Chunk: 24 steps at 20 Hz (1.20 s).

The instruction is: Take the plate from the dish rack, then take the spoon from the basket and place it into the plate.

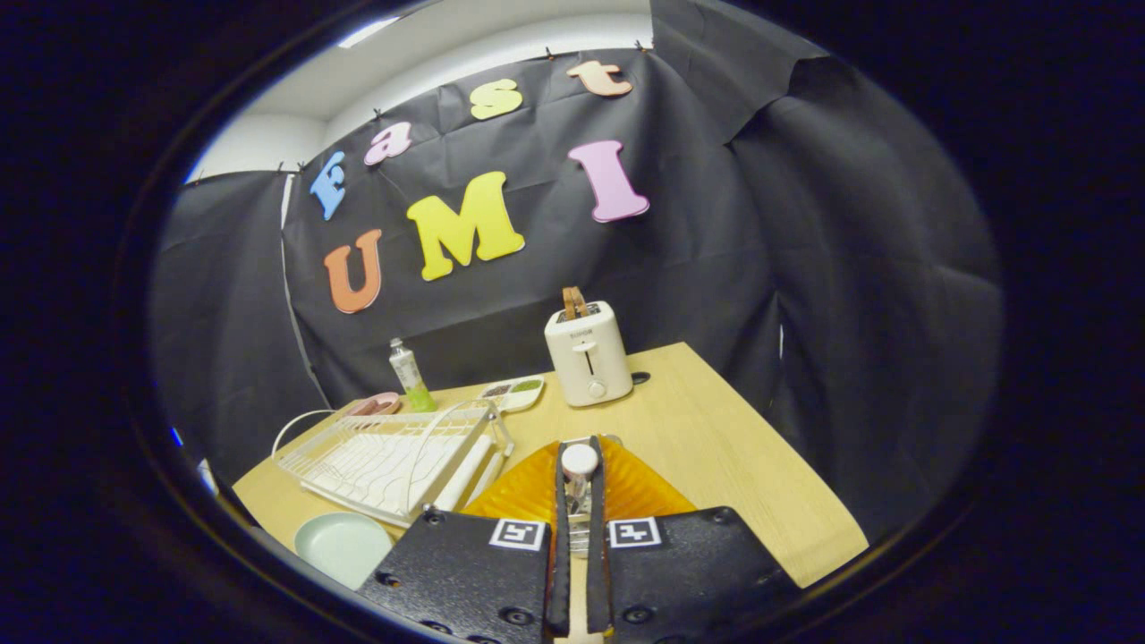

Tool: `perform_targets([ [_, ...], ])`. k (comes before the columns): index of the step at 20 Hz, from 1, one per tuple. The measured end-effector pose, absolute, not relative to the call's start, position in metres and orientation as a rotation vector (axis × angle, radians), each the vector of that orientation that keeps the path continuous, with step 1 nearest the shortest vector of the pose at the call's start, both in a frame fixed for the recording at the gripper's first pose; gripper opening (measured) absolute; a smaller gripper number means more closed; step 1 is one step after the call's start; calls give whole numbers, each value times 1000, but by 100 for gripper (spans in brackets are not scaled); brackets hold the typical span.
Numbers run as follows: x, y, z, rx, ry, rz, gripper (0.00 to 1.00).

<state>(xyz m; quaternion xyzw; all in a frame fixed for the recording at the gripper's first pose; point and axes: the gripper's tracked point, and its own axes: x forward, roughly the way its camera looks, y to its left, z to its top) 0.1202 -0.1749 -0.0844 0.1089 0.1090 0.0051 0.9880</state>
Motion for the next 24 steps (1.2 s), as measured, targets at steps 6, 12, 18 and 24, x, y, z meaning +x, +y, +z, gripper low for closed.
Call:
perform_targets([
  [6,82,-178,-25,185,136,-34,12],
  [12,33,-104,29,153,104,90,12],
  [18,2,0,41,79,135,261,12],
  [24,0,77,-11,-13,270,391,12],
])
